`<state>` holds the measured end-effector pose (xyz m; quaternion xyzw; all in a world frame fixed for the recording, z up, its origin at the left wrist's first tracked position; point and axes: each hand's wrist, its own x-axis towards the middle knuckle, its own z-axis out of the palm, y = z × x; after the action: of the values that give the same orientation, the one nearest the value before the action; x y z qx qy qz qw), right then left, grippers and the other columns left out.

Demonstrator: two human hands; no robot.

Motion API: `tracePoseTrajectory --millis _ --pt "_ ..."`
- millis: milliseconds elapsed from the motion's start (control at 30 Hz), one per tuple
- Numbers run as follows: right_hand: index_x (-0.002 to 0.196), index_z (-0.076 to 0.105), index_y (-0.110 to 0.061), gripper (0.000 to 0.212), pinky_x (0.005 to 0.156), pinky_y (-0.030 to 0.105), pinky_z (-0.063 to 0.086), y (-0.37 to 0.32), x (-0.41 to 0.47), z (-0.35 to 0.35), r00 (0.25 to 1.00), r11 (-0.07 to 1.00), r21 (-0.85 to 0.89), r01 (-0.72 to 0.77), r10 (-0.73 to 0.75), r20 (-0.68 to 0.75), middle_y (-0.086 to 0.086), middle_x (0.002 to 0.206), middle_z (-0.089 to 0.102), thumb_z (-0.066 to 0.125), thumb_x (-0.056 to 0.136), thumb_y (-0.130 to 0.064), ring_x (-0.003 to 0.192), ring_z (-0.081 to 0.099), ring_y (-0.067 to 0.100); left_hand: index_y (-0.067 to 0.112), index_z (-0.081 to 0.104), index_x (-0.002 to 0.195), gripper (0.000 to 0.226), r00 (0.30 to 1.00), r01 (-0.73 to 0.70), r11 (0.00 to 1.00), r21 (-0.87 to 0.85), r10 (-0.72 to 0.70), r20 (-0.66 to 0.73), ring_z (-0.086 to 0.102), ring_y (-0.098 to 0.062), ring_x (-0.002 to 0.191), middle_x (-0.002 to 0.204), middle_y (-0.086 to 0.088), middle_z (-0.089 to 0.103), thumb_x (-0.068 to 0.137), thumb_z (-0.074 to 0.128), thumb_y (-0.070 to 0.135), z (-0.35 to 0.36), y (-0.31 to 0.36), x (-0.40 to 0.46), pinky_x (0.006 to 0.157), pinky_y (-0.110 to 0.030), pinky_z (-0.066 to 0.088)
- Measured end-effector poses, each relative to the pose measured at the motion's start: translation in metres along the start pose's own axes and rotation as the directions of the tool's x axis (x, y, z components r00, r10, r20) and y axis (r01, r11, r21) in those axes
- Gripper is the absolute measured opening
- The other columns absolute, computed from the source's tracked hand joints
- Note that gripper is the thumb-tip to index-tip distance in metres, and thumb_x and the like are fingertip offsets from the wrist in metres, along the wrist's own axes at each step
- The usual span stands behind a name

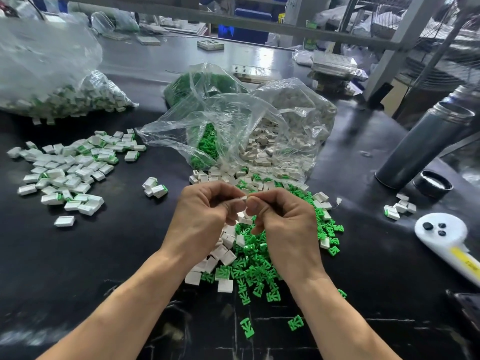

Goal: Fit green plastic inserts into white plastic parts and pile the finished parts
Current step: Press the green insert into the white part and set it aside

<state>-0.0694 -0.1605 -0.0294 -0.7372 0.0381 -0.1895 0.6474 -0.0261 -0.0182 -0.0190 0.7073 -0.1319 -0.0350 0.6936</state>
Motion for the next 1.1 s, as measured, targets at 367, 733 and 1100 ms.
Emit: tracePoseTrajectory --millis 367,733,1100 --pt "0.067 0.073 -0.021 0.068 0.038 0.023 0.033 -0.011 0.002 0.007 0.956 0.948 0.156 -0.276 0.254 0.147 0.006 0.059 0.062 0.034 0.104 -0.063 0.046 0.048 0.016 0.013 0.073 0.089 0.006 0.992 -0.046 0.989 -0.142 0.061 0.109 0.068 -0.024 0.074 0.097 -0.014 0.071 0.087 0.075 0.018 0.01 -0.006 -0.004 0.068 -0.033 0.059" --pt "0.089 0.08 -0.033 0.051 0.079 0.028 0.057 0.007 0.009 0.015 0.98 0.98 0.065 -0.19 0.193 -0.042 -0.005 0.089 0.079 0.033 0.098 -0.053 0.088 0.074 0.008 0.015 0.075 0.097 0.01 0.995 -0.042 0.997 -0.071 0.048 0.092 0.073 -0.02 0.091 0.096 -0.004 0.077 0.092 0.076 0.023 0.023 -0.011 -0.005 0.086 -0.043 0.058" --pt "0.073 0.077 -0.033 0.054 0.068 0.018 0.054 0.005 0.008 0.017 0.987 0.995 0.027 -0.092 0.095 -0.131 -0.012 0.078 0.077 0.032 0.099 -0.046 0.077 0.072 0.003 0.021 0.075 0.097 0.014 0.995 -0.073 0.994 -0.077 0.079 0.067 0.073 -0.021 0.099 0.1 -0.002 0.077 0.088 0.074 0.032 0.028 -0.014 -0.007 0.095 -0.052 0.057"
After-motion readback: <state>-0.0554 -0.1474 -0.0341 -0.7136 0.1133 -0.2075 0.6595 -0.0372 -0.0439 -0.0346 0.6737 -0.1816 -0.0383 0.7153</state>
